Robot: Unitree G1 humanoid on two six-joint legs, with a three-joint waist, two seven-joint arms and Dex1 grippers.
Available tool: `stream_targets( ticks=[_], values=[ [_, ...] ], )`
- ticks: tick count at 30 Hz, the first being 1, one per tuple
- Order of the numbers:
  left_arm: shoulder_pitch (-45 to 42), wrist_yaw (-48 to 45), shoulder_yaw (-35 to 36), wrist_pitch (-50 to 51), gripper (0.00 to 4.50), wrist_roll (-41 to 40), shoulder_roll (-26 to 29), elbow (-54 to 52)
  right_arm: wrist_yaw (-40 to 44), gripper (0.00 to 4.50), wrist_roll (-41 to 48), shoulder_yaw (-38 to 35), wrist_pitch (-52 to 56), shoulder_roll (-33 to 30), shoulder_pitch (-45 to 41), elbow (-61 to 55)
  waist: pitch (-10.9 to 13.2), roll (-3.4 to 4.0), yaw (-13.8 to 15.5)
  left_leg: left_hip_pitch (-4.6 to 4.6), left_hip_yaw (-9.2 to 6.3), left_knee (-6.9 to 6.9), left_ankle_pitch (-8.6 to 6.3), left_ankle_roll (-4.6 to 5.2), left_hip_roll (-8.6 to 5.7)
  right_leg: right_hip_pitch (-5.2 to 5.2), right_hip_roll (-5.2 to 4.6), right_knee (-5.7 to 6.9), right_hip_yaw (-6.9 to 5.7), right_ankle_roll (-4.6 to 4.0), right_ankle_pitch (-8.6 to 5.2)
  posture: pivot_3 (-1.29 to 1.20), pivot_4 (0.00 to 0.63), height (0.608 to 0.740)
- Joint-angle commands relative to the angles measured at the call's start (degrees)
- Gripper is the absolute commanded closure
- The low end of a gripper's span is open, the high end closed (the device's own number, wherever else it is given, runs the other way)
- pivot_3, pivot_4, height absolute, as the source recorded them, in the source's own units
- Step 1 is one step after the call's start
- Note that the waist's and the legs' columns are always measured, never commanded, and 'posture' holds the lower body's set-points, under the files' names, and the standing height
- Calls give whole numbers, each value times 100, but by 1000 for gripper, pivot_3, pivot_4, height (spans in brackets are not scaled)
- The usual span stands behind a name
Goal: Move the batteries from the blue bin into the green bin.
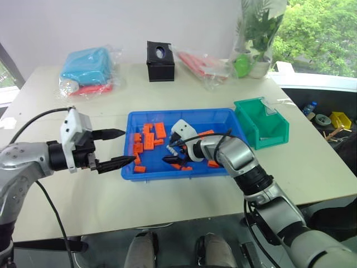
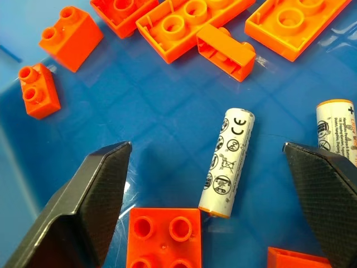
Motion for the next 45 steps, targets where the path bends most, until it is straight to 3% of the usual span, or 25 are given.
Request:
stream_targets(
  ticks=[1,5,6,11,16,22,28,33,41,45],
  values=[
    [-128,-117,-18,-40,0,-55,127,-163,73,1969,53,16,217,-39,45,-199,0,0,-3,0,0,0,0,0,0,0,0,0,0,0,0,0,150,636],
    [-267,-166,-99,-71,0,2,127,-39,77,4113,41,65,272,-58,85,-343,0,0,0,0,0,0,0,0,0,0,0,0,0,0,0,0,150,636],
    [-306,-176,-120,-77,0,15,125,-3,67,4471,24,71,271,-60,81,-348,0,0,-1,0,0,0,0,0,0,0,-1,0,0,0,0,0,150,636],
    [-420,-216,-225,-91,0,32,86,43,75,4460,130,-172,379,-143,23,-598,0,0,1,-1,0,0,0,0,0,-1,0,0,0,0,0,0,150,636],
    [-505,-255,-374,-74,0,-15,21,1,-50,4460,535,-1355,733,-432,-282,-1117,2,3,33,-5,-1,1,1,1,-2,-1,-1,-1,0,0,0,0,150,636],
    [-747,-298,-648,-116,0,26,-105,88,-453,4460,507,-2929,896,-1710,-402,-849,3,4,170,-5,-1,2,0,0,-7,6,-1,-11,0,0,0,0,150,636],
    [-1034,-334,-845,-162,0,108,-248,261,-469,4460,307,-3095,277,-2524,-97,-167,-1,-1,84,5,3,-2,1,1,-8,16,-4,-16,-2,1,0,0,150,636],
    [-1144,-314,-960,-180,0,152,-359,292,-579,4460,96,-3077,-331,-2673,-182,647,16,27,3,5,5,-4,10,16,-7,14,-5,-14,-2,2,1,0,150,636],
    [-1205,-182,-986,-108,0,117,-467,186,-480,592,-96,-2830,-1007,-2679,-380,1107,17,28,-7,5,4,3,11,18,-7,21,-7,-14,-2,8,5,0,150,636],
    [-1136,-141,-884,-62,0,50,-407,114,-161,592,205,-2676,-884,-2420,-485,366,17,28,-6,5,2,3,11,18,-7,20,-9,-14,-2,9,5,0,150,636]
  ],
)
